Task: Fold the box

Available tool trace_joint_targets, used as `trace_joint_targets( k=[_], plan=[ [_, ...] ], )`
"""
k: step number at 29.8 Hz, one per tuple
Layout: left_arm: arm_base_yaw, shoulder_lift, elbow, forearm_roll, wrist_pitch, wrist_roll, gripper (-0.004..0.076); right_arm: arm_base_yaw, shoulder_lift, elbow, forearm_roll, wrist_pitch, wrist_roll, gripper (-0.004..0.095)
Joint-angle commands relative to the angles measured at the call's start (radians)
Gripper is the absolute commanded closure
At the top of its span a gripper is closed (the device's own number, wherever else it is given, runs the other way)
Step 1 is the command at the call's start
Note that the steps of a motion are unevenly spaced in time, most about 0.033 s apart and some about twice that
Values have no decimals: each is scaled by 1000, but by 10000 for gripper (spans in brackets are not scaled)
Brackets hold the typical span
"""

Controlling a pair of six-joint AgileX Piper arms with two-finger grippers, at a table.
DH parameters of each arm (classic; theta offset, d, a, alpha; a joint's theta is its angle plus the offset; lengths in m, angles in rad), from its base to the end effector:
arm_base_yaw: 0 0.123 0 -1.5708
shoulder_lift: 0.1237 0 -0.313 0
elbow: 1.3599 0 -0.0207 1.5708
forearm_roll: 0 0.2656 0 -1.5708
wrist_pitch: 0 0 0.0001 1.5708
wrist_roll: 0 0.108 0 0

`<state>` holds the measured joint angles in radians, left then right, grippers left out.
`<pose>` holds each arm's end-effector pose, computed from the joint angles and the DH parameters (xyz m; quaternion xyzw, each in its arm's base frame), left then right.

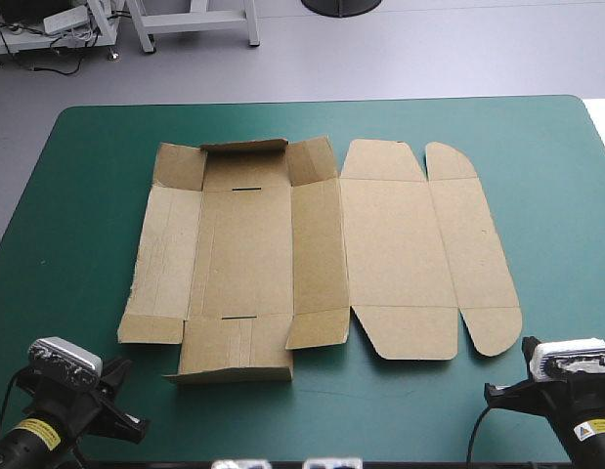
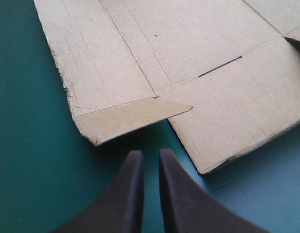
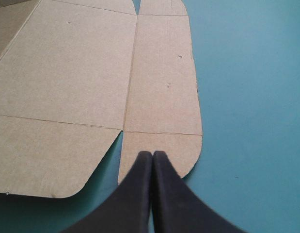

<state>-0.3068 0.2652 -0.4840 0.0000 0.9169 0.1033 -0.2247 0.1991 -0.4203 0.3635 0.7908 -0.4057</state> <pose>0.0437 -0.0138 0.2794 0.1806 0.8684 -0.0469 0.4593 0.0490 0.0168 0.2772 -0.0340 0.8418 0.0092 0.5386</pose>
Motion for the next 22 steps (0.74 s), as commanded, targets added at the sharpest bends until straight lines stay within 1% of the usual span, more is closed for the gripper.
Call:
trace_joint_targets(
  k=[1, 14, 16, 20, 22],
  plan=[
    [-7, 12, -25, 0, -65, -9, 644, 2, 16, -27, 17, -66, 0, 928],
    [-7, 20, -48, 0, -67, -10, 645, 2, 16, -27, 17, -66, 0, 928],
    [-7, 38, -75, 0, -65, -10, 660, 2, 16, -27, 17, -66, 0, 928],
    [-7, 122, -179, 58, -65, -10, 729, 2, 16, -27, 17, -66, 0, 928],
    [-7, 187, -249, 102, -65, -10, 729, 2, 16, -27, 17, -66, 0, 928]
  ],
)
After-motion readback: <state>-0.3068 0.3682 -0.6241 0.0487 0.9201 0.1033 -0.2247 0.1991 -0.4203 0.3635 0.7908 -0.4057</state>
